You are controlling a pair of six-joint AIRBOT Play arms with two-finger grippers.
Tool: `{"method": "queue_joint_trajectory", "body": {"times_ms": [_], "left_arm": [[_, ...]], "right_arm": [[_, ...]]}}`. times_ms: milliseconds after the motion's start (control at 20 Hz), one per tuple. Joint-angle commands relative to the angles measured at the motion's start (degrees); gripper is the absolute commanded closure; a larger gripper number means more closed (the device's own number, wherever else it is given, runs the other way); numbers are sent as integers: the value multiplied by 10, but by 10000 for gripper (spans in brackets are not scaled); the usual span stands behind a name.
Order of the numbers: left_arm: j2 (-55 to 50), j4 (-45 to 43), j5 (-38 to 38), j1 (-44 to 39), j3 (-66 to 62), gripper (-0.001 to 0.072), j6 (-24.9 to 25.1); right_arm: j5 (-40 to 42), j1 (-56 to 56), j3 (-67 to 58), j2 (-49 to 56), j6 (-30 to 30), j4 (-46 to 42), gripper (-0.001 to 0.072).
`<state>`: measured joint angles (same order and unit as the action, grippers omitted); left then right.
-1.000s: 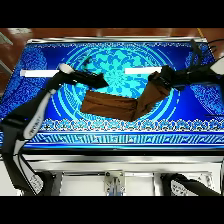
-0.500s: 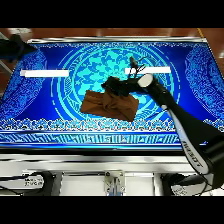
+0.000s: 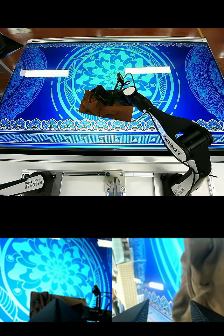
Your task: Fold the shirts.
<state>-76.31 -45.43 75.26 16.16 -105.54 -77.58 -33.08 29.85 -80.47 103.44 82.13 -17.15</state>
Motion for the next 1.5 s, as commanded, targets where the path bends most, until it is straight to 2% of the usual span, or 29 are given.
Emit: {"method": "queue_joint_trajectory", "body": {"times_ms": [0,100,250,300,350,400,600,800,850,950,1000,1100,1200,1300,1350,1450], "left_arm": [[3,-1,9,-5,0,668,4],[3,-1,9,-5,0,668,4],[3,-1,9,-5,0,668,4],[3,-1,9,-5,0,667,4],[3,-1,9,-5,0,667,4],[3,-1,9,-5,0,668,4],[3,-1,9,-5,0,667,4],[3,-1,9,-5,0,667,4],[3,0,9,-5,0,668,4],[3,0,9,-5,0,667,4],[3,-1,9,-5,0,667,4],[3,0,9,-5,0,667,4],[3,0,9,-5,0,668,4],[3,-1,9,-5,0,667,4],[3,0,9,-5,0,667,4],[3,0,9,-5,0,667,4]], "right_arm": [[-59,-31,0,-24,-7,-43,88],[-161,-70,0,-49,44,-164,88],[-330,-136,0,-86,127,-412,84],[-381,-162,0,-89,143,-481,15],[-418,-184,2,-87,162,-517,14],[-421,-205,13,-85,174,-514,14],[-320,-219,52,-50,153,-421,15],[-279,-215,52,21,81,-269,17],[-277,-215,52,31,56,-232,38],[-280,-215,52,36,13,-195,310],[-285,-216,52,36,-10,-181,384],[-294,-217,46,36,-37,-159,652],[-328,-220,17,33,-64,-146,653],[-355,-228,-32,12,-64,-150,654],[-362,-235,-62,-7,-56,-156,654],[-375,-252,-132,-48,-1,-192,654]]}}
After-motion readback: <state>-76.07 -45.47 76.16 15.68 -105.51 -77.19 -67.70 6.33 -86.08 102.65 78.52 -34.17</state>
